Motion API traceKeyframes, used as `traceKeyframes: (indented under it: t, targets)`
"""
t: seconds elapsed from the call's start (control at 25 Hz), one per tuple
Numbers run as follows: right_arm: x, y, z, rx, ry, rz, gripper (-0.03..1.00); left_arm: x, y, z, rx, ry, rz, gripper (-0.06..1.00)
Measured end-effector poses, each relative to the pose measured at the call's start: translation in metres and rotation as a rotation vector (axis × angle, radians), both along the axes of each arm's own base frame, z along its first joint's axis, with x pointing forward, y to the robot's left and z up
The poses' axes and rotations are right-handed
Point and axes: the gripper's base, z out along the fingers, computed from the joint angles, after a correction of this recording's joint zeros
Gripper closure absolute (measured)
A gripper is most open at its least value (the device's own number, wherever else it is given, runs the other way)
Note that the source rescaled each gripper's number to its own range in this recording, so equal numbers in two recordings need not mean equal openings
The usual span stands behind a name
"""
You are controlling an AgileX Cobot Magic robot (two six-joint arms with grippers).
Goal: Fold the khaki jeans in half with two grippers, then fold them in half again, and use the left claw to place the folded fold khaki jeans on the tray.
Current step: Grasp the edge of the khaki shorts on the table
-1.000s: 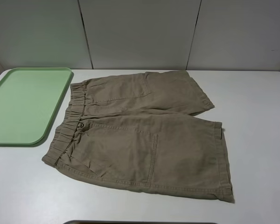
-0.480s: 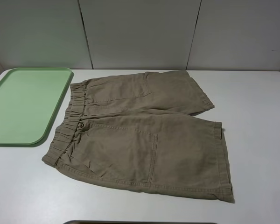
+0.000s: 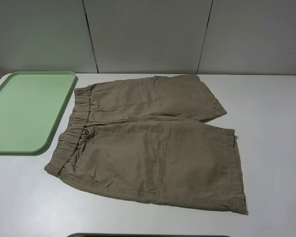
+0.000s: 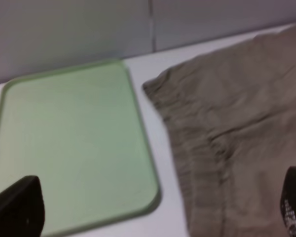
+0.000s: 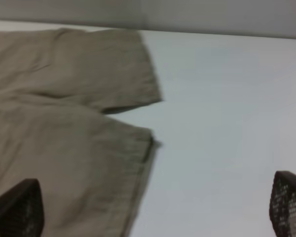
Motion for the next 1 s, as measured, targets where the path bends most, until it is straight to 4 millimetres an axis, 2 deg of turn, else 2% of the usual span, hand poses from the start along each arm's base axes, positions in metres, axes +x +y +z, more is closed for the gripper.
traceKeyframes:
  t: [0.12, 0.32, 0.52, 0.84, 1.0]
  targets:
    - [0.010, 0.009, 0.003, -0.006, 0.034, 0.114, -0.03, 0.001, -0.004, 0.003, -0.033, -0.025, -0.035, -0.01]
    - [0.031, 0.028, 0.008, 0.019, 0.075, 0.340, -0.03, 0.016, -0.015, 0.002, -0.042, 0.083, -0.091, -0.01]
    - [0.043, 0.036, 0.009, 0.011, 0.090, 0.461, -0.03, 0.055, -0.036, 0.014, 0.033, 0.269, -0.236, -0.01]
    - [0.048, 0.038, 0.006, -0.079, 0.102, 0.563, -0.03, 0.107, -0.070, 0.050, 0.094, 0.343, -0.521, -0.01]
    - [0.045, 0.040, 0.005, -0.105, 0.099, 0.612, -0.03, 0.128, -0.084, 0.052, 0.153, 0.374, -0.675, -0.01]
